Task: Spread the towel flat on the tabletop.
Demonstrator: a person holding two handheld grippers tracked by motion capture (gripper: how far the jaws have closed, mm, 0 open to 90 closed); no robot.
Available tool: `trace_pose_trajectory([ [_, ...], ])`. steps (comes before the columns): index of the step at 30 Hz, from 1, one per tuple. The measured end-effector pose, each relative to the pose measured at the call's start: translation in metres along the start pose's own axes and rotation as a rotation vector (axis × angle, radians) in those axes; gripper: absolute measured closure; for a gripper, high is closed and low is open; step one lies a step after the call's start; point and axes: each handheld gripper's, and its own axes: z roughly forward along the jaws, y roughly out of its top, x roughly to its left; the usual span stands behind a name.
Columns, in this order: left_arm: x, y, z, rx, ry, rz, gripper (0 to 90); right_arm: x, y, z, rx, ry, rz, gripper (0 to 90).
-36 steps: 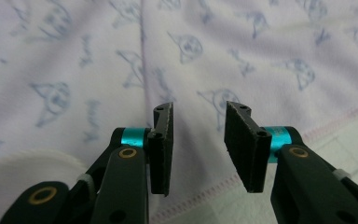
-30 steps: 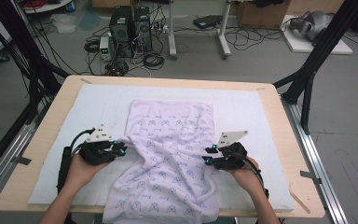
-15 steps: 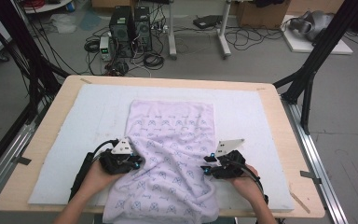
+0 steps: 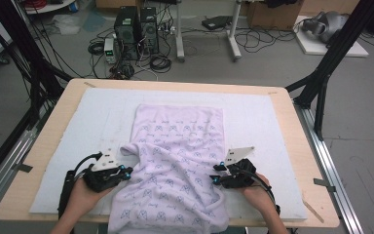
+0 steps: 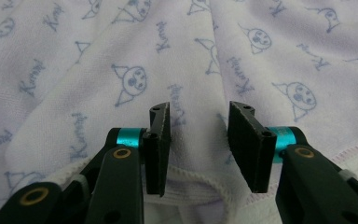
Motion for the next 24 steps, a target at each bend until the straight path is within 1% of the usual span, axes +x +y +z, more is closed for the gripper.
trace_pose_trajectory([
  [1,-0.001,-0.001,-0.006,-0.013,0.004,-0.004,88.1,0.0,0.0,0.0,0.001,0.001,-0.006,59.1],
  [4,-0.002,-0.002,-0.022,-0.024,0.011,0.001,88.1,0.003,0.0,0.0,0.011,0.002,-0.012,59.1],
  [7,-0.003,0.0,-0.03,-0.043,-0.013,-0.001,86.2,0.005,0.002,-0.004,-0.01,0.001,-0.019,59.1],
  [8,-0.003,0.0,-0.03,-0.043,-0.015,-0.003,81.9,0.006,0.003,-0.006,-0.02,0.001,-0.024,59.1],
  [10,-0.003,0.001,-0.025,-0.032,-0.027,-0.007,70.5,0.01,0.005,-0.011,-0.032,0.01,-0.026,59.1],
  [13,-0.004,0.001,-0.009,-0.012,-0.039,-0.01,63.3,0.016,0.005,-0.013,-0.044,0.025,-0.041,59.0],
  [15,-0.003,-0.001,0.005,0.013,-0.056,-0.013,63.2,0.019,0.003,-0.013,-0.044,0.034,-0.043,58.8],
  [17,-0.004,-0.004,0.018,0.054,-0.053,-0.003,64.6,0.021,-0.001,-0.011,-0.027,0.045,-0.041,58.7],
  [19,-0.004,-0.006,0.027,0.086,-0.064,0.007,71.1,0.022,-0.006,-0.008,-0.02,0.054,-0.032,58.8],
  [20,-0.005,-0.007,0.03,0.091,-0.064,0.015,74.7,0.023,-0.008,-0.007,-0.019,0.058,-0.025,59.6],
  [22,-0.006,-0.008,0.028,0.079,-0.058,0.011,80.8,0.023,-0.011,-0.006,-0.027,0.063,-0.026,65.2],
  [23,-0.007,-0.009,0.026,0.076,-0.052,0.012,82.2,0.023,-0.011,-0.005,-0.023,0.061,-0.026,69.0],
  [24,-0.009,-0.009,0.023,0.073,-0.042,0.018,82.5,0.024,-0.011,-0.005,-0.018,0.06,-0.039,72.9],
])
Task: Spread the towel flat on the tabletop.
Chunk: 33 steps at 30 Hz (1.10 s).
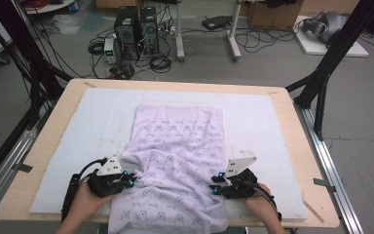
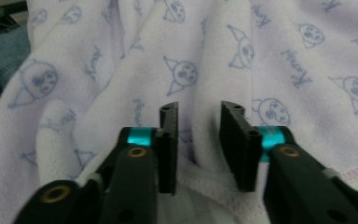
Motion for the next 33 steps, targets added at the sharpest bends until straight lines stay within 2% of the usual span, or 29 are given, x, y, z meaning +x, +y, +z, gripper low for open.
trace_pose_trajectory([
  [2,-0.006,-0.003,-0.006,-0.015,0.009,0.004,82.9,0.001,0.001,-0.001,0.005,-0.007,-0.016,78.0],
  [5,-0.017,-0.008,-0.019,-0.029,0.009,0.015,83.9,0.003,0.003,-0.004,-0.004,-0.007,-0.021,80.8],
  [8,-0.029,-0.011,-0.034,-0.032,0.003,0.026,84.0,0.005,0.004,-0.01,-0.004,-0.002,-0.031,81.1],
  [11,-0.037,-0.014,-0.049,-0.047,-0.015,0.023,83.5,0.006,0.006,-0.019,-0.025,-0.001,-0.031,77.2],
  [12,-0.038,-0.014,-0.052,-0.049,-0.017,0.021,82.1,0.007,0.007,-0.023,-0.033,-0.009,-0.031,74.0],
  [13,-0.038,-0.013,-0.054,-0.046,-0.002,0.024,77.2,0.008,0.008,-0.026,-0.047,-0.022,-0.026,71.6],
  [14,-0.036,-0.012,-0.055,-0.045,0.019,0.018,71.1,0.008,0.009,-0.028,-0.06,-0.01,-0.022,69.9],
  [15,-0.033,-0.011,-0.054,-0.049,0.022,0.004,65.5,0.008,0.01,-0.03,-0.071,-0.008,-0.02,67.9],
  [18,-0.024,-0.007,-0.049,-0.065,0.023,-0.016,58.9,0.012,0.014,-0.031,-0.101,0.016,-0.033,65.1],
  [20,-0.022,-0.003,-0.041,-0.073,0.014,-0.015,58.3,0.016,0.016,-0.026,-0.084,0.034,-0.047,64.0],
  [23,-0.021,0.003,-0.025,-0.06,-0.008,0.001,58.4,0.019,0.015,-0.014,-0.043,0.054,-0.064,62.3],
  [25,-0.02,0.004,-0.013,-0.039,-0.01,0.019,61.0,0.019,0.013,-0.005,-0.004,0.055,-0.077,62.5],
  [27,-0.019,0.0,-0.002,0.003,-0.007,0.038,70.5,0.02,0.009,0.003,0.055,0.034,-0.09,66.7],
  [28,-0.017,-0.002,0.002,0.003,-0.018,0.038,74.6,0.021,0.006,0.005,0.064,0.03,-0.085,69.0],
  [29,-0.017,-0.003,0.001,-0.006,-0.025,0.021,78.7,0.021,0.004,0.005,0.043,0.039,-0.079,73.4],
  [31,-0.018,-0.004,-0.001,-0.007,-0.025,0.023,82.2,0.022,0.001,0.002,0.038,0.043,-0.073,81.3],
  [33,-0.02,-0.005,-0.005,-0.001,-0.02,0.033,83.2,0.022,0.0,-0.002,0.041,0.058,-0.067,82.6],
])
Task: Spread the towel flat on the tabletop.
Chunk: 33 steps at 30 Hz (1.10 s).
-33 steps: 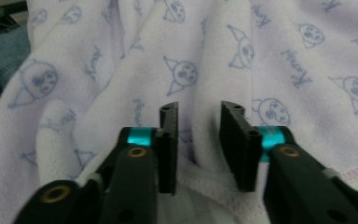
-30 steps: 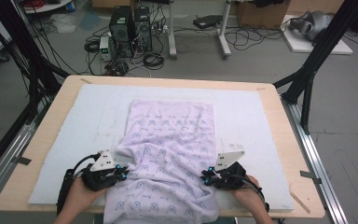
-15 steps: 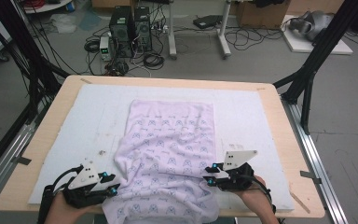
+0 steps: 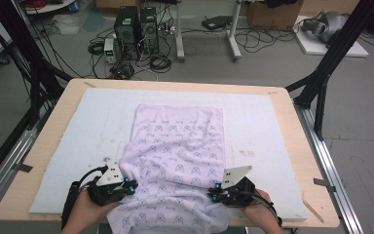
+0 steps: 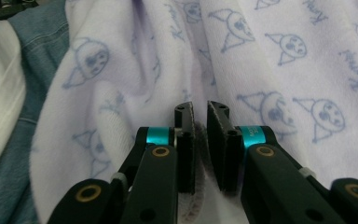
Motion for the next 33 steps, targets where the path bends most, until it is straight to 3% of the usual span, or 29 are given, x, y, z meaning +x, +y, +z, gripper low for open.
trace_pose_trajectory([
  [5,-0.008,-0.006,-0.016,-0.011,-0.004,0.0,83.6,0.007,-0.006,-0.012,0.007,0.027,0.013,83.2],
  [10,-0.013,-0.007,-0.035,-0.034,-0.013,-0.003,82.2,0.017,-0.012,-0.031,-0.02,0.076,0.031,82.3],
  [14,-0.01,0.004,-0.041,-0.07,-0.004,-0.014,62.9,0.015,-0.004,-0.041,-0.052,0.031,0.028,72.3],
  [18,-0.013,0.015,-0.029,-0.062,-0.031,0.016,58.5,0.01,0.01,-0.034,-0.097,0.022,0.028,65.5],
  [20,-0.012,0.016,-0.017,-0.046,-0.042,0.022,57.4,0.007,0.015,-0.024,-0.072,-0.001,0.011,60.4],
  [23,-0.005,0.011,0.003,0.012,-0.048,0.011,57.0,0.002,0.014,-0.007,-0.032,0.011,0.017,59.2],
  [24,-0.003,0.007,0.008,0.033,-0.05,0.007,58.1,0.0,0.012,-0.003,-0.02,0.015,0.018,59.6],
  [26,0.0,0.001,0.01,0.005,-0.059,0.007,63.7,-0.001,0.005,0.003,-0.003,0.023,0.03,66.1],
  [28,0.001,-0.002,0.009,-0.006,-0.07,0.016,79.0,0.002,-0.002,0.006,-0.023,0.032,0.03,80.9],
  [29,0.002,-0.003,0.008,-0.009,-0.078,0.011,80.8,0.001,-0.004,0.005,-0.026,0.046,0.029,86.9],
  [30,0.003,-0.003,0.008,-0.01,-0.085,0.013,82.5,0.0,-0.005,0.003,-0.021,0.056,0.047,87.7],
  [33,0.001,-0.004,0.005,-0.006,-0.125,0.007,83.6,0.002,-0.004,-0.002,-0.003,0.071,0.028,88.5],
])
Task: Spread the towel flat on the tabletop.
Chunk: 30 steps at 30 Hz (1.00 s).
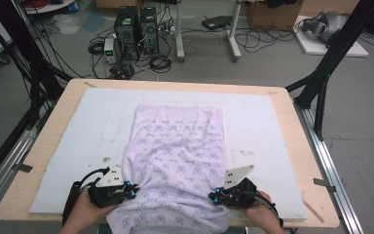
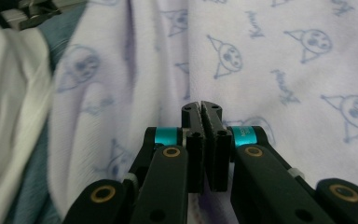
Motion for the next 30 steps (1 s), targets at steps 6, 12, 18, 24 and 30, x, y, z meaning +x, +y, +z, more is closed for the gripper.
trace_pose_trajectory([
  [6,-0.004,0.0,-0.016,-0.044,-0.031,-0.012,77.5,0.008,-0.002,-0.022,-0.023,0.032,-0.015,84.2],
  [12,0.003,0.007,-0.01,-0.022,0.01,-0.012,57.5,0.013,0.01,-0.027,-0.093,0.009,-0.041,70.0],
  [18,-0.002,0.006,0.006,0.018,-0.001,0.042,82.4,0.012,0.005,0.008,0.023,0.014,-0.062,69.6],
  [24,-0.004,0.003,-0.001,0.007,-0.028,0.037,82.3,0.017,-0.006,0.001,-0.004,0.026,-0.053,89.3],
  [30,0.005,0.015,-0.007,-0.004,0.057,0.001,58.6,0.013,-0.003,-0.014,-0.069,-0.01,-0.031,77.1],
])
